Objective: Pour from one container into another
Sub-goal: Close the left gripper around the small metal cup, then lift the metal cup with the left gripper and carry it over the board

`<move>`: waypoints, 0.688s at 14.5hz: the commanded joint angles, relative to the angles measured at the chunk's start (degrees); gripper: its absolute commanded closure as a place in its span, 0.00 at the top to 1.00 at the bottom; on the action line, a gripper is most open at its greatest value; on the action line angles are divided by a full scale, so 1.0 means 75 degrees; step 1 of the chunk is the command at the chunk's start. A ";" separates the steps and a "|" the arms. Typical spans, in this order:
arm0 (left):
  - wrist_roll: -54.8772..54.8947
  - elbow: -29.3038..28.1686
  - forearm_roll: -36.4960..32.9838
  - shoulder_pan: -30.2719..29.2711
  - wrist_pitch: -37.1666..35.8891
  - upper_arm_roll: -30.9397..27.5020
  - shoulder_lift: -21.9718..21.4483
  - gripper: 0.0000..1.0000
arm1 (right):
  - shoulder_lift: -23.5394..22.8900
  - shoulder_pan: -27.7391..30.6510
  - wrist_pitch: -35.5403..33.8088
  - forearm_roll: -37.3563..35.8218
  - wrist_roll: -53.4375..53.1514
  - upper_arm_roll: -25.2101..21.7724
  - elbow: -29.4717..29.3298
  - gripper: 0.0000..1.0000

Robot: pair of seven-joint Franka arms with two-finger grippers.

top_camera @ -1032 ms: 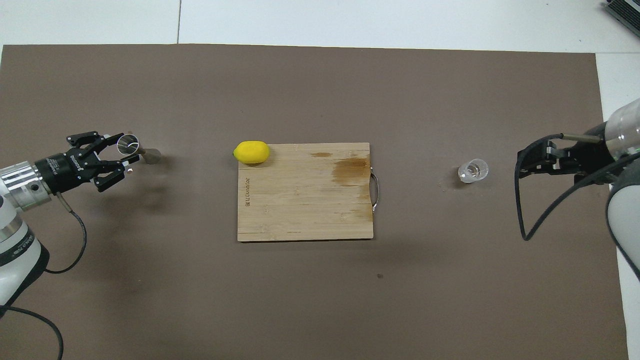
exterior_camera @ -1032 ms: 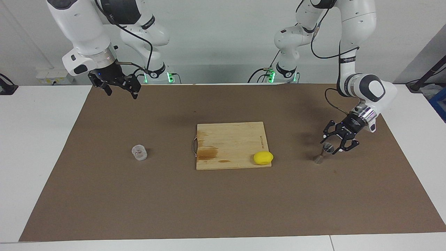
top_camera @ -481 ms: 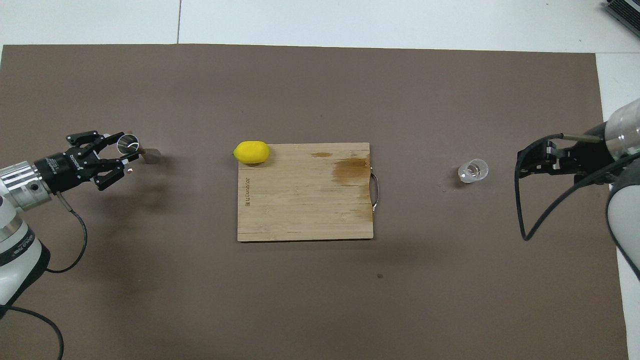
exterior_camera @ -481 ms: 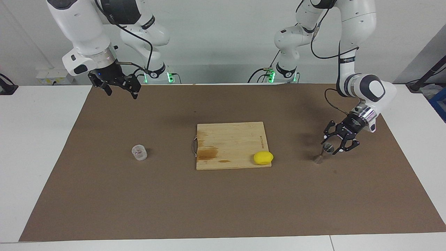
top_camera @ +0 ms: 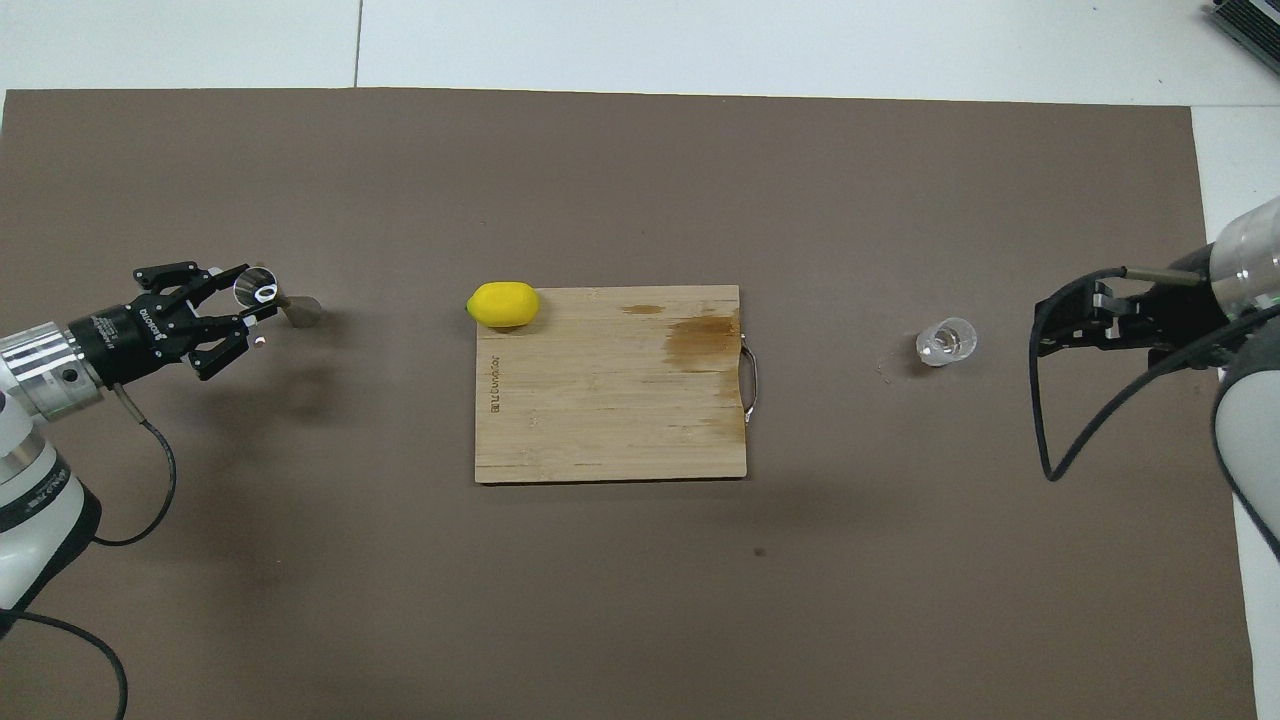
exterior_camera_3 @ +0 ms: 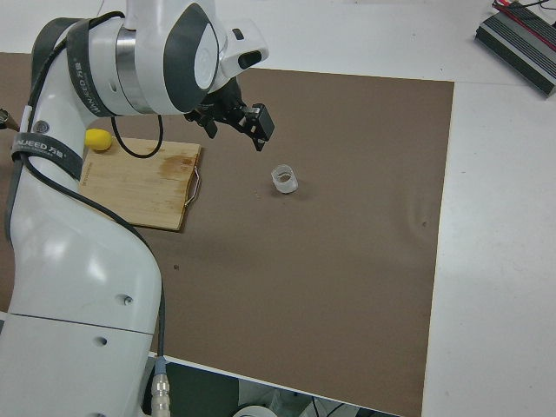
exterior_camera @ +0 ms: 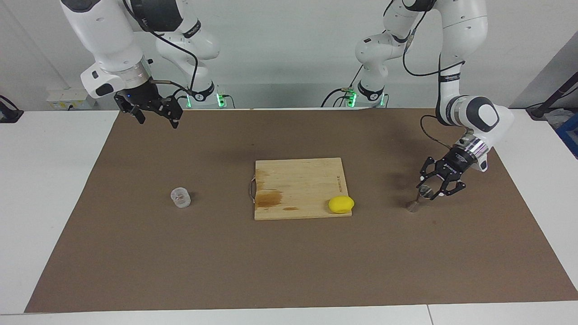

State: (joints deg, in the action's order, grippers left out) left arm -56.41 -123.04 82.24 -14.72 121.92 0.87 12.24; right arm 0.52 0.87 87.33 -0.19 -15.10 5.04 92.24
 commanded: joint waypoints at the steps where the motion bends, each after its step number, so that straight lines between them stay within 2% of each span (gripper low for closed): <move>1: 0.0232 -0.0047 0.0273 0.0088 0.0127 -0.0033 0.0032 0.00 | 0.0177 0.0118 0.0028 -0.0010 0.0186 0.0066 0.0182 0.99; 3: 0.0185 0.0011 0.0507 0.0088 0.0093 -0.0033 0.0032 0.00 | 0.0177 0.0118 0.0028 -0.0010 0.0186 0.0066 0.0182 0.99; 7: 0.0022 0.0444 0.0519 0.0252 -0.0609 0.0013 0.0044 0.00 | 0.0177 0.0118 0.0028 -0.0010 0.0186 0.0066 0.0182 0.99; 10: -0.0469 0.0714 0.0659 0.0264 -0.1043 0.0328 0.0067 0.00 | 0.0177 0.0118 0.0028 -0.0010 0.0186 0.0066 0.0182 0.99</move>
State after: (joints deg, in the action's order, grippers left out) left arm -57.45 -119.59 85.61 -13.36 116.40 2.44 12.25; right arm 0.52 0.87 87.33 -0.19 -15.10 5.04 92.24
